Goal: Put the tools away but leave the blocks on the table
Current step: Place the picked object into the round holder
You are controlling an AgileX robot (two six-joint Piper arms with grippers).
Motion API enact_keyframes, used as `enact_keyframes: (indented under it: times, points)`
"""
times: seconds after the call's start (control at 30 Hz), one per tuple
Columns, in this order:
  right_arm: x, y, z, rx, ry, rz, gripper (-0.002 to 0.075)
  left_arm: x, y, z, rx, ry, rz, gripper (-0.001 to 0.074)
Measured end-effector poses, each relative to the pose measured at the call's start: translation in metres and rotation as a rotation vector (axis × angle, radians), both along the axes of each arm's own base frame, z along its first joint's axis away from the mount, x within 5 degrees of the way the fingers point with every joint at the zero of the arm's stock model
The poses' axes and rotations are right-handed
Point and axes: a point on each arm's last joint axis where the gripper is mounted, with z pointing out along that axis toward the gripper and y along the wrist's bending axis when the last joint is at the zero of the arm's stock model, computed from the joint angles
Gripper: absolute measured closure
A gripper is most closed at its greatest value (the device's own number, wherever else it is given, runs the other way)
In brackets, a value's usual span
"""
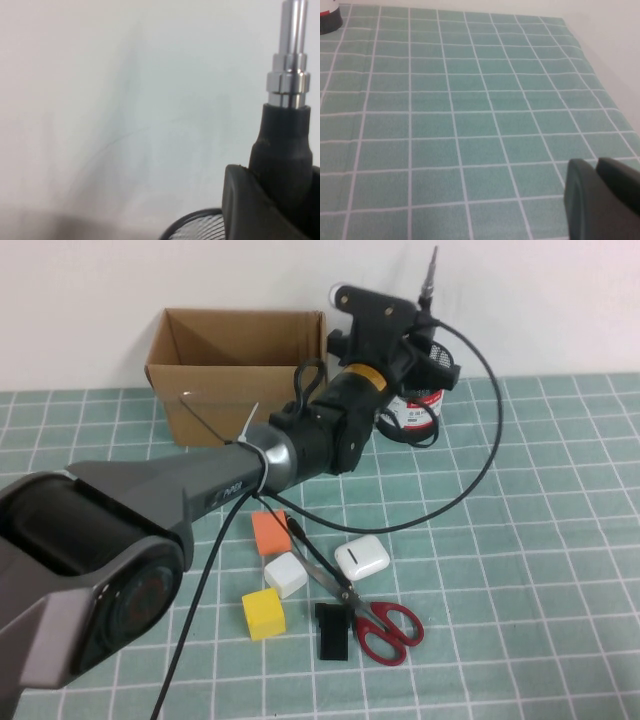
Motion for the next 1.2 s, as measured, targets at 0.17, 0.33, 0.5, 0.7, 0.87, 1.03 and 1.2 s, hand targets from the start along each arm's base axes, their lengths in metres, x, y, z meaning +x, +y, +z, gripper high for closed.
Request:
enact_keyframes:
  times: [0.17,0.33,0.5,0.7,0.87,1.03,1.2]
  points:
    - [0.0,0.0,0.0,0.0,0.0,0.0,0.0733,0.0033,0.0023,-0.0071,0.01,-0.018,0.023,0.0559]
    - [0.0,0.0,0.0,0.0,0.0,0.0,0.0734,0.0035,0.0026,-0.0064,0.011,-0.027,0.027,0.0559]
    - [0.0,0.0,0.0,0.0,0.0,0.0,0.0734,0.0035,0.0026,-0.0065,0.012,-0.027,0.028,0.0559]
    - [0.0,0.0,0.0,0.0,0.0,0.0,0.0733,0.0016,0.0002,-0.0065,0.012,-0.027,0.022,0.0559]
    - [0.0,0.0,0.0,0.0,0.0,0.0,0.0734,0.0015,0.0,-0.0065,0.012,-0.027,0.022,0.0556]
    - [0.0,0.0,0.0,0.0,0.0,0.0,0.0734,-0.001,-0.0032,-0.0065,0.012,-0.027,0.014,0.0549]
    - [0.0,0.0,0.0,0.0,0.0,0.0,0.0733,-0.0013,-0.0036,-0.0065,0.011,-0.027,0.013,0.054]
